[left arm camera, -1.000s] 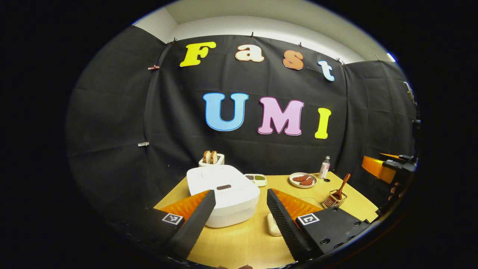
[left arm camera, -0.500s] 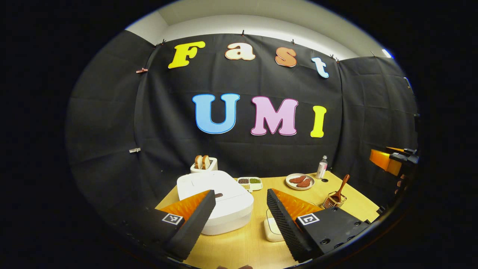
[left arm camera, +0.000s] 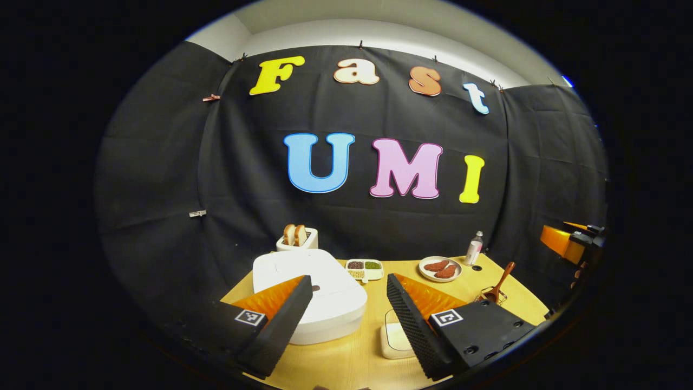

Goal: Close the left gripper, press the button to open the rice cooker; take a wooden spoon from the chopstick holder with the right hand, scoop a spoonful of rice and pour it into the rice cooker, then put the wooden spoon back into the chopstick holder.

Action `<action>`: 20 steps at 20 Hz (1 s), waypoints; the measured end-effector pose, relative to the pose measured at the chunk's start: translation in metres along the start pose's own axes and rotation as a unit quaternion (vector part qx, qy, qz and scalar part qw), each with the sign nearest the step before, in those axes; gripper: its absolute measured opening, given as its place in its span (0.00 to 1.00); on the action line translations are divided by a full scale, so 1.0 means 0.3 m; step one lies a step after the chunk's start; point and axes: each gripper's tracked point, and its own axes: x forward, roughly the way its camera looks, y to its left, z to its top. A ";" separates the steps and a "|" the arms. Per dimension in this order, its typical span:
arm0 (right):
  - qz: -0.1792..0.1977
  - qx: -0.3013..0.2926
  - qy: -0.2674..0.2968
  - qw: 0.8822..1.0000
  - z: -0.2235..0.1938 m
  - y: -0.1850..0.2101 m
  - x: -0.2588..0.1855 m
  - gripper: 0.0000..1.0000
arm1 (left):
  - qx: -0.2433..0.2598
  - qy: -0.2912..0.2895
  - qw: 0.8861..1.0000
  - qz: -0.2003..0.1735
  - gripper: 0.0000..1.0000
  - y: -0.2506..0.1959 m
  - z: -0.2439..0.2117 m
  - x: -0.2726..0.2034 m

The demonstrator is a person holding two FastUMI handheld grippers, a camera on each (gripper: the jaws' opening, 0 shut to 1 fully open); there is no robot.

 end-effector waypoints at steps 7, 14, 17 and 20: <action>-0.009 0.009 0.002 1.000 -0.020 -0.051 0.056 0.96 | -0.003 0.005 1.000 0.025 0.95 0.098 0.035 0.101; -0.002 0.015 0.042 0.999 -0.138 -0.036 0.032 0.98 | -0.034 0.058 0.997 0.050 0.49 0.245 -0.019 0.267; 0.006 0.006 0.058 0.998 -0.169 -0.025 0.022 0.98 | -0.040 0.078 0.994 0.068 0.23 0.293 -0.063 0.344; 0.005 0.003 0.065 0.998 -0.188 -0.036 0.021 0.98 | -0.062 0.099 0.992 0.057 0.08 0.297 -0.120 0.418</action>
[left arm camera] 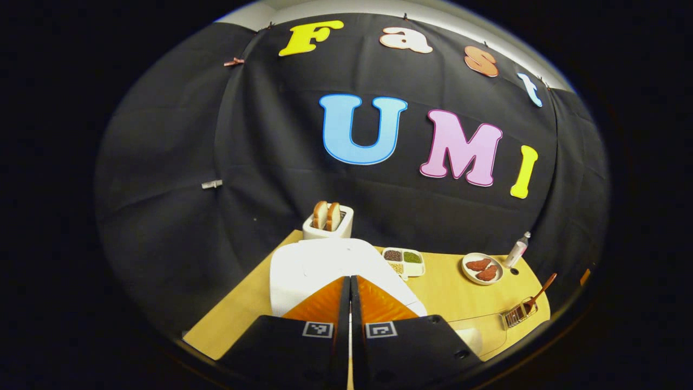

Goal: Close the left gripper, press the button to open the rice cooker; take a wooden spoon from the chopstick holder with the right hand, scoop a spoonful of rice and pour it into the rice cooker, then put the wooden spoon back into the chopstick holder.

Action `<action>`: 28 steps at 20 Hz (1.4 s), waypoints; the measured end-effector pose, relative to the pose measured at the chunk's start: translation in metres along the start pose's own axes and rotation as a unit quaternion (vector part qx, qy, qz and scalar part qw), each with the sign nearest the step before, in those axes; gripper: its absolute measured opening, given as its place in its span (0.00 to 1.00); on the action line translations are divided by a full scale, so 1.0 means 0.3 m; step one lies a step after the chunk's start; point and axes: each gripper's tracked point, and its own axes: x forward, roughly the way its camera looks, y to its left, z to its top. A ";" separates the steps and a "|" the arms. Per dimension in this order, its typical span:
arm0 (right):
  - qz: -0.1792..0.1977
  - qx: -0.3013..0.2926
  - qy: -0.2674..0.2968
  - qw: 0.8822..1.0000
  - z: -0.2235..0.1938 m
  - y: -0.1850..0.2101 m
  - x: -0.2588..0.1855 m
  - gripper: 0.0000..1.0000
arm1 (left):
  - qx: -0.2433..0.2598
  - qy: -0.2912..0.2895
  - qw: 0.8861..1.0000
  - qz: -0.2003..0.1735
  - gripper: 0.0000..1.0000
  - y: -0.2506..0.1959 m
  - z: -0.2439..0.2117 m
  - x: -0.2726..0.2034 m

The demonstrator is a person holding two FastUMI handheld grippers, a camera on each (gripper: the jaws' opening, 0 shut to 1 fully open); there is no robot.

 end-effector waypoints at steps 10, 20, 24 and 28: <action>-0.038 0.019 0.017 0.999 -0.038 -0.111 -0.016 0.98 | -0.017 0.090 0.995 -0.025 0.06 -0.022 -0.191 0.192; -0.051 0.022 0.016 0.998 -0.039 -0.144 -0.013 0.98 | 0.013 0.118 0.993 -0.024 0.07 -0.030 -0.260 0.231; -0.040 0.018 0.019 0.999 -0.041 -0.128 -0.017 0.98 | 0.030 0.096 0.995 -0.021 0.07 -0.030 -0.225 0.225; -0.040 0.012 0.011 0.999 -0.029 -0.139 -0.012 0.98 | 0.073 -0.016 0.997 -0.004 0.07 -0.064 -0.009 0.120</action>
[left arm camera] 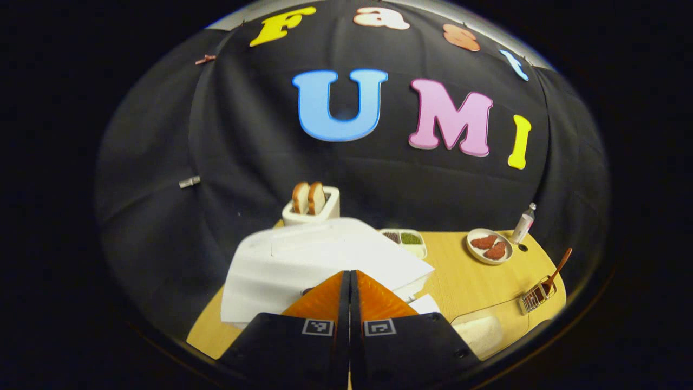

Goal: Close the left gripper, press the button to open the rice cooker; take a wooden spoon from the chopstick holder with the right hand, scoop a spoonful of rice and pour it into the rice cooker, then put the wooden spoon back into the chopstick holder.

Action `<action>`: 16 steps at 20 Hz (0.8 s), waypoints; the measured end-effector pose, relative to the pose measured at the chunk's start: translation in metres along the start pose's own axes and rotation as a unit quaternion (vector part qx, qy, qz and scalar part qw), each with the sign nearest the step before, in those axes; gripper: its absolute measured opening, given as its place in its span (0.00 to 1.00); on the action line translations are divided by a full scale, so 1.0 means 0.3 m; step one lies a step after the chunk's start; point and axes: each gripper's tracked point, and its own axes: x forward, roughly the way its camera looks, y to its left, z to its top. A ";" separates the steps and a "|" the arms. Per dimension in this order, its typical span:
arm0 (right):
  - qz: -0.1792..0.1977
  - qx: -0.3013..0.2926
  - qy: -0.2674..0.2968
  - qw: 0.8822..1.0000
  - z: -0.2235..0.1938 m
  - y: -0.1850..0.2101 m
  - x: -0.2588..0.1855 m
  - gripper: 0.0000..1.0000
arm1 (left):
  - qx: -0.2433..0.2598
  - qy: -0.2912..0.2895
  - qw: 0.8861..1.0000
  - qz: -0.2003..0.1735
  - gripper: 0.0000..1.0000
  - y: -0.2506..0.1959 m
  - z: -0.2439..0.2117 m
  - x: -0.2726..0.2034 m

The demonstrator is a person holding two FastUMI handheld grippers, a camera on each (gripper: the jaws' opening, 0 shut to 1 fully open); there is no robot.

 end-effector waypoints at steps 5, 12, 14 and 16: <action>-0.004 0.018 0.003 1.000 0.011 -0.027 0.024 0.98 | -0.010 -0.094 0.995 -0.037 0.07 -0.128 0.177 -0.219; 0.018 0.024 0.021 0.999 -0.004 -0.046 0.085 0.98 | -0.013 -0.047 0.996 -0.074 0.24 -0.265 0.029 -0.417; 0.028 0.024 0.033 0.999 -0.027 -0.045 0.117 0.98 | -0.024 -0.040 0.996 -0.073 0.37 -0.275 -0.003 -0.453; 0.035 0.020 0.040 0.998 -0.032 -0.048 0.159 0.98 | -0.034 -0.040 0.997 -0.063 0.80 -0.269 -0.019 -0.477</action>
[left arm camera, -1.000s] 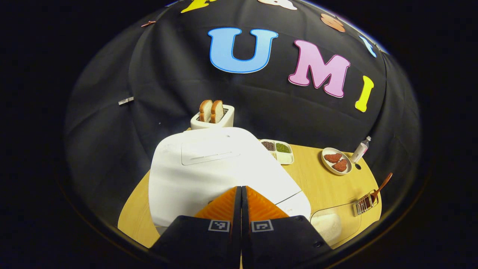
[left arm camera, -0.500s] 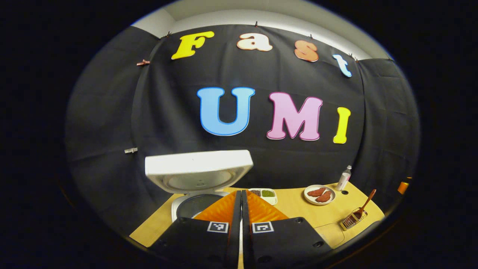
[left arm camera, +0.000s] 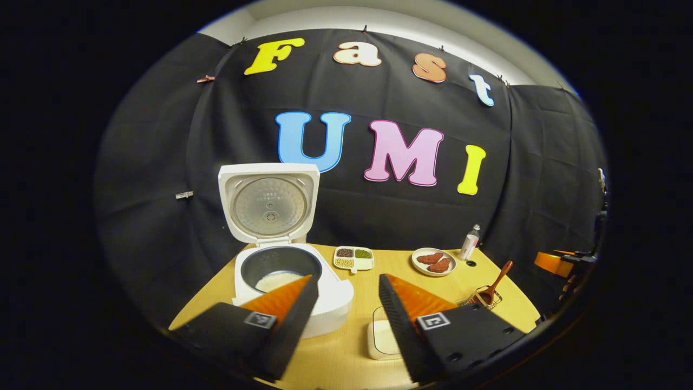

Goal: Close the left gripper, press the button to open the rice cooker; take a wooden spoon from the chopstick holder with the right hand, scoop a spoonful of rice and pour it into the rice cooker, then put the wooden spoon back into the chopstick holder.

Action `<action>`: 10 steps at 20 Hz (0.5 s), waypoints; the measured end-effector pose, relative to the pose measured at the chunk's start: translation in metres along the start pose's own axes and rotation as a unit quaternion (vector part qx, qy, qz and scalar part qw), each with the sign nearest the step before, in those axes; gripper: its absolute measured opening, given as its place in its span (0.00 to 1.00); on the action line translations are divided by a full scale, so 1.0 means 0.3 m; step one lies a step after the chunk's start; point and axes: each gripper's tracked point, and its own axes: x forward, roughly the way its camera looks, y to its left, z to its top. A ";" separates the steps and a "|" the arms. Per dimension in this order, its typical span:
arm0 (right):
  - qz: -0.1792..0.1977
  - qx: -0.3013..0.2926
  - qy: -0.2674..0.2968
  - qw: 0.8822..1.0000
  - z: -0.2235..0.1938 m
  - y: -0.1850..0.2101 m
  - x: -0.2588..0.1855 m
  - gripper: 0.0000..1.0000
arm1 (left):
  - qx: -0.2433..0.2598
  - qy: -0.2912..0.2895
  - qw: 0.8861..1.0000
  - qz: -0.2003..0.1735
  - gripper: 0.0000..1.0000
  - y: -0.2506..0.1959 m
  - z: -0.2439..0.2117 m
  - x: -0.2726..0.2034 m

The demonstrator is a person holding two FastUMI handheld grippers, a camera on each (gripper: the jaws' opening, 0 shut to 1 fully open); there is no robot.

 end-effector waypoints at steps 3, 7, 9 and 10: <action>0.006 0.006 0.018 1.000 -0.015 -0.018 0.077 0.98 | -0.004 0.010 1.000 0.014 0.94 -0.006 -0.029 -0.029; 0.001 0.041 0.057 0.998 -0.066 -0.063 0.190 0.98 | 0.012 0.016 0.999 0.036 0.95 -0.030 -0.047 -0.050; -0.001 0.061 0.077 0.995 -0.103 -0.090 0.241 0.98 | 0.030 0.022 0.998 0.056 0.95 -0.021 -0.064 -0.046; -0.004 0.070 0.089 0.994 -0.125 -0.109 0.271 0.98 | 0.037 0.029 0.996 0.072 0.98 -0.006 -0.079 -0.043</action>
